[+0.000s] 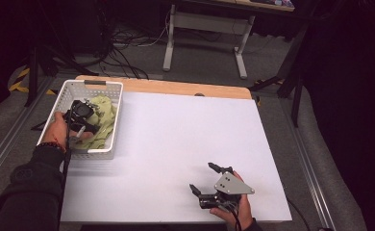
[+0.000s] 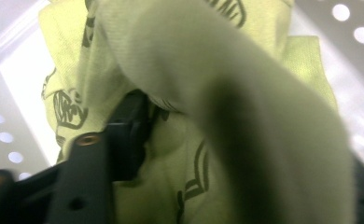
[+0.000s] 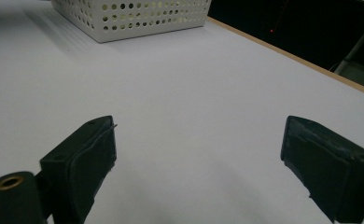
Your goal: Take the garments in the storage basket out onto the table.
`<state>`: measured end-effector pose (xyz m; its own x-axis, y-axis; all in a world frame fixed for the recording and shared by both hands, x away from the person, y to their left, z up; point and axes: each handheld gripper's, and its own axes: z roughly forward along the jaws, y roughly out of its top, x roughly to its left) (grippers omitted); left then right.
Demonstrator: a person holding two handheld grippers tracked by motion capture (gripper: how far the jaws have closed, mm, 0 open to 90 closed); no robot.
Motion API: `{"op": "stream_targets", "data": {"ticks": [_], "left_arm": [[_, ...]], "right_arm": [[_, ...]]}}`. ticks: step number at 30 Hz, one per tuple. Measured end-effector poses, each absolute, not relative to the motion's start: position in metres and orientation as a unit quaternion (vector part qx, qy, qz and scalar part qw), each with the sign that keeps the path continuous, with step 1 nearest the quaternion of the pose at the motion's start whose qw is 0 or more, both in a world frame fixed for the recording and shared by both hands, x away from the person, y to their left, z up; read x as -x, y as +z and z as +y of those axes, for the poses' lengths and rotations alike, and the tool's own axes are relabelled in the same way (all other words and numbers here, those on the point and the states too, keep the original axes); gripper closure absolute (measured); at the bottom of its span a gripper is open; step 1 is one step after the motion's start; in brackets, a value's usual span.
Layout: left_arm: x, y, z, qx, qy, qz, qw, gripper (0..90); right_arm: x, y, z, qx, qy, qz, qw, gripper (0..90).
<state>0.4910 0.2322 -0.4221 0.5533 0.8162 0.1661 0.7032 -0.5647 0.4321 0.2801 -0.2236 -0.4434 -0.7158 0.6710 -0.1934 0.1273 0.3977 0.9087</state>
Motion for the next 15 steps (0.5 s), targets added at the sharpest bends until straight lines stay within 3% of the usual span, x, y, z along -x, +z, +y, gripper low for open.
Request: {"op": "stream_targets", "data": {"ticks": [2,7,15], "left_arm": [[-0.491,-0.421,0.232,-0.868,0.178,0.435,0.161,60.6],[-0.486,-0.414,0.229,-0.864,0.208,0.429,0.160,71.7],[-0.476,-0.395,0.237,-0.852,0.249,0.416,0.197,77.0]], "right_arm": [[-0.280,-0.443,-0.223,-0.251,0.488,0.788,0.279,12.3],[-0.279,-0.443,-0.222,-0.249,0.487,0.788,0.281,12.3],[-0.279,-0.445,-0.219,-0.241,0.483,0.796,0.276,12.3]]}}
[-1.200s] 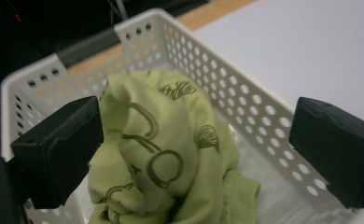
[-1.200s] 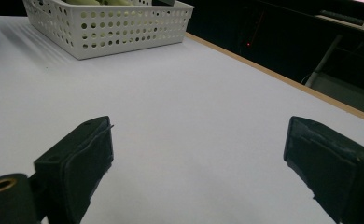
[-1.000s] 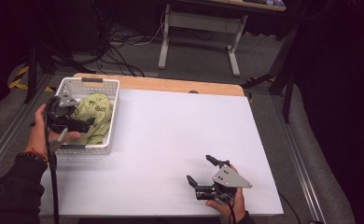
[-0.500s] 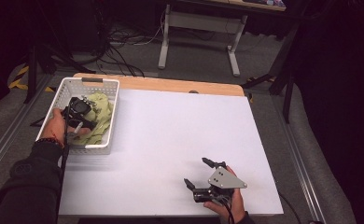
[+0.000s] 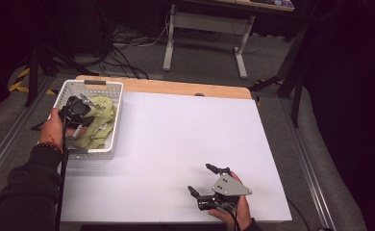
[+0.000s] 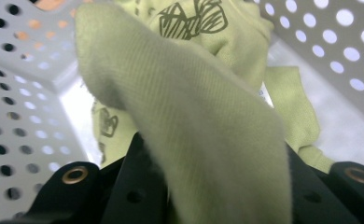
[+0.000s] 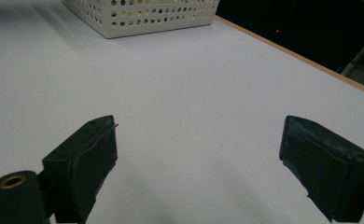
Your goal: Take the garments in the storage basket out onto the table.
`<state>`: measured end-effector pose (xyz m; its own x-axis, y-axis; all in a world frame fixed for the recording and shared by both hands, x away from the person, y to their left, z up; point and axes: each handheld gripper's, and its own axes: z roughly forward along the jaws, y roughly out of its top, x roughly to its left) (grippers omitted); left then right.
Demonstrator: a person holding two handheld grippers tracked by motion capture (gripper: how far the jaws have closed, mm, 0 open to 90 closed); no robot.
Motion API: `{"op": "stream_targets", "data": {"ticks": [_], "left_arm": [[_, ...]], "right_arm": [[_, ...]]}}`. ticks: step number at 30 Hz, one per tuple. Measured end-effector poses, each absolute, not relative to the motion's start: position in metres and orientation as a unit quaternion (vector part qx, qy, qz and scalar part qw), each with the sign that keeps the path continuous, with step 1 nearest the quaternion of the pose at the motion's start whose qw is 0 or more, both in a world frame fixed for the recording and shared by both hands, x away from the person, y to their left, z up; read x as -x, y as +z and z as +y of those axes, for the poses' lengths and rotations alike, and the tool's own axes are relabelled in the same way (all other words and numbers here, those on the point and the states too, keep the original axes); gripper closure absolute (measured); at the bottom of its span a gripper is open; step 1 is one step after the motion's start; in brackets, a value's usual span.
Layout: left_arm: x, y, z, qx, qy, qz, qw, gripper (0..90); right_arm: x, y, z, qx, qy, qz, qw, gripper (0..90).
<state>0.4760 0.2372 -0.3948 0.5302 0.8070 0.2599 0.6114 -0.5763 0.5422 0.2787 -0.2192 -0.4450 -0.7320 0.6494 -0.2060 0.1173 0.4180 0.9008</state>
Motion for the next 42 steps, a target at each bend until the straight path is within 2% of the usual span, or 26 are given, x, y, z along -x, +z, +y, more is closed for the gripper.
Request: {"op": "stream_targets", "data": {"ticks": [7,9,16,17,21,32,42], "left_arm": [[-0.468,-0.375,0.244,-0.830,0.270,0.421,0.249,78.2],[-0.463,-0.371,0.245,-0.810,0.279,0.430,0.285,78.4],[-0.454,-0.363,0.248,-0.773,0.290,0.448,0.342,79.1],[-0.450,-0.360,0.248,-0.763,0.290,0.447,0.366,79.8],[-0.443,-0.353,0.247,-0.750,0.298,0.434,0.400,80.0],[-0.432,-0.330,0.235,-0.728,0.305,0.412,0.456,80.0],[-0.418,-0.301,0.206,-0.714,0.309,0.376,0.503,80.0]], "right_arm": [[-0.280,-0.445,-0.221,-0.246,0.483,0.793,0.279,12.7],[-0.280,-0.445,-0.221,-0.248,0.484,0.791,0.280,12.8],[-0.280,-0.444,-0.222,-0.248,0.484,0.790,0.284,12.8],[-0.280,-0.444,-0.222,-0.251,0.484,0.788,0.285,12.8],[-0.281,-0.444,-0.224,-0.255,0.484,0.785,0.289,12.8],[-0.282,-0.442,-0.230,-0.266,0.488,0.775,0.301,13.0],[-0.283,-0.440,-0.235,-0.274,0.489,0.769,0.308,13.2]]}}
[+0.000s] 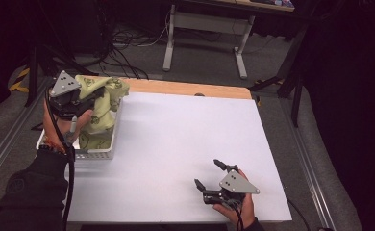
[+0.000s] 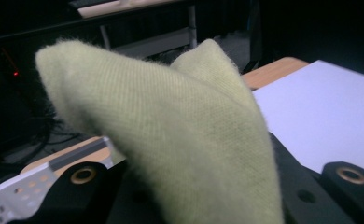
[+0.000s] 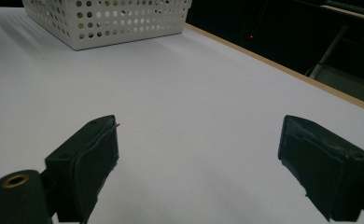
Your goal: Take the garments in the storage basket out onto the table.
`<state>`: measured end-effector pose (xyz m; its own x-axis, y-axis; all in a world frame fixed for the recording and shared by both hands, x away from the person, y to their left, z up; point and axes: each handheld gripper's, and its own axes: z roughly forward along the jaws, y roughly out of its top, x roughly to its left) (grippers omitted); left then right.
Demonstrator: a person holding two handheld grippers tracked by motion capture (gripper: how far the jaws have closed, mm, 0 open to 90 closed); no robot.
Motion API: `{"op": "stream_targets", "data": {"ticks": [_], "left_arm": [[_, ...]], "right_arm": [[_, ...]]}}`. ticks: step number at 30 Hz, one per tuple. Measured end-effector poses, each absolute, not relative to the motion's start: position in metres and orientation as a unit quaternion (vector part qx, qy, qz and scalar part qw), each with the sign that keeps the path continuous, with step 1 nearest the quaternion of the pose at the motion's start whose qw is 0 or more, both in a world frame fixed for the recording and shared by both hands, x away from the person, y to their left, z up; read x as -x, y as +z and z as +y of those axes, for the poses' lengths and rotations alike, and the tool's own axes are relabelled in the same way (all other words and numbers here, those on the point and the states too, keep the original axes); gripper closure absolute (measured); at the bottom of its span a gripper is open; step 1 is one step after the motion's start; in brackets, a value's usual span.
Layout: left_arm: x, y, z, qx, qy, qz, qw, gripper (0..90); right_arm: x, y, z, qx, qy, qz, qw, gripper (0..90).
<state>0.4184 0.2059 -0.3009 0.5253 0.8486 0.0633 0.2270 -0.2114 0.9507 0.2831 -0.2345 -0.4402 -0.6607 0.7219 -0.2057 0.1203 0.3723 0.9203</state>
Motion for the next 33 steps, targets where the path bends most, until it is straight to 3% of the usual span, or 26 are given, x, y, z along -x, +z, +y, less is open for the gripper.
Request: {"op": "stream_targets", "data": {"ticks": [11,33], "left_arm": [[-0.403,-0.273,0.163,-0.709,0.295,0.319,0.555,80.1],[-0.396,-0.260,0.059,-0.757,0.241,0.221,0.566,80.0]], "right_arm": [[-0.285,-0.439,-0.237,-0.282,0.494,0.762,0.309,13.4],[-0.283,-0.437,-0.238,-0.277,0.501,0.756,0.317,13.7]]}}
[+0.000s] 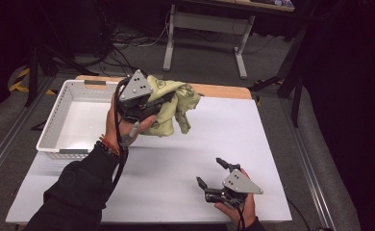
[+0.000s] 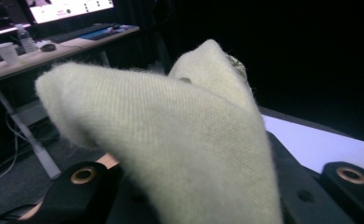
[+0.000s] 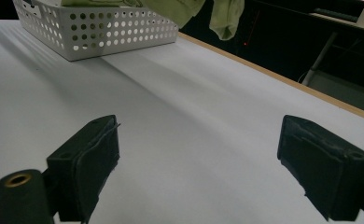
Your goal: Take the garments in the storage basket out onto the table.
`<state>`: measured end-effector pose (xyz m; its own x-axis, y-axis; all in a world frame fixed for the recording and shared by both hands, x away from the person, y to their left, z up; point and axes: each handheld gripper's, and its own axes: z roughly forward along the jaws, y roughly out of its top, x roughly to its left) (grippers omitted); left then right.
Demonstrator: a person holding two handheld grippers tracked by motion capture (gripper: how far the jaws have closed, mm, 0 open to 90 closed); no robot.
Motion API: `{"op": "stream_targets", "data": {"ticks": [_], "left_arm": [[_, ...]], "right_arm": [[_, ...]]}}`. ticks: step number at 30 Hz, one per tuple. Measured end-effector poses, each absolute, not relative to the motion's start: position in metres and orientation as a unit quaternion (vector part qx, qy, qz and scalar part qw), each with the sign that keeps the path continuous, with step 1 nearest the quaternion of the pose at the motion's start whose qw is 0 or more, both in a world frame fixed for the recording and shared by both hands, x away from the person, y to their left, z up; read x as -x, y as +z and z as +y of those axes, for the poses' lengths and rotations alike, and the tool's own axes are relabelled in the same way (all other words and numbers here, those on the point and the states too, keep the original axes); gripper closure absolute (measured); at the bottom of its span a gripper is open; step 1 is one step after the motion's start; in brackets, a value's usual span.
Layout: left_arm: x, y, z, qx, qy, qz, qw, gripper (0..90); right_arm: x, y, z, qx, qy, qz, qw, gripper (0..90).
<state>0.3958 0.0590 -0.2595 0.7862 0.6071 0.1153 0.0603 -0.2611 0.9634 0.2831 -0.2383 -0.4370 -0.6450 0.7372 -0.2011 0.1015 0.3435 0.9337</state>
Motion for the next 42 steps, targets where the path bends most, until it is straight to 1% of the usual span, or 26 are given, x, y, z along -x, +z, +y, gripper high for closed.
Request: {"op": "stream_targets", "data": {"ticks": [13,19,24,31,42], "left_arm": [[-0.396,-0.259,0.019,-0.770,0.219,0.191,0.568,80.0],[-0.398,-0.256,-0.007,-0.785,0.210,0.168,0.559,80.0],[-0.401,-0.257,-0.019,-0.795,0.210,0.158,0.546,80.0],[-0.412,-0.272,-0.018,-0.805,0.201,0.171,0.531,79.9],[-0.421,-0.308,-0.002,-0.821,0.188,0.201,0.500,79.5]], "right_arm": [[-0.280,-0.435,-0.245,-0.284,0.504,0.748,0.326,13.7],[-0.275,-0.434,-0.251,-0.292,0.504,0.742,0.332,13.7],[-0.274,-0.434,-0.254,-0.295,0.501,0.742,0.334,13.7],[-0.274,-0.433,-0.255,-0.295,0.503,0.741,0.333,13.7],[-0.274,-0.434,-0.253,-0.292,0.500,0.746,0.329,13.7]]}}
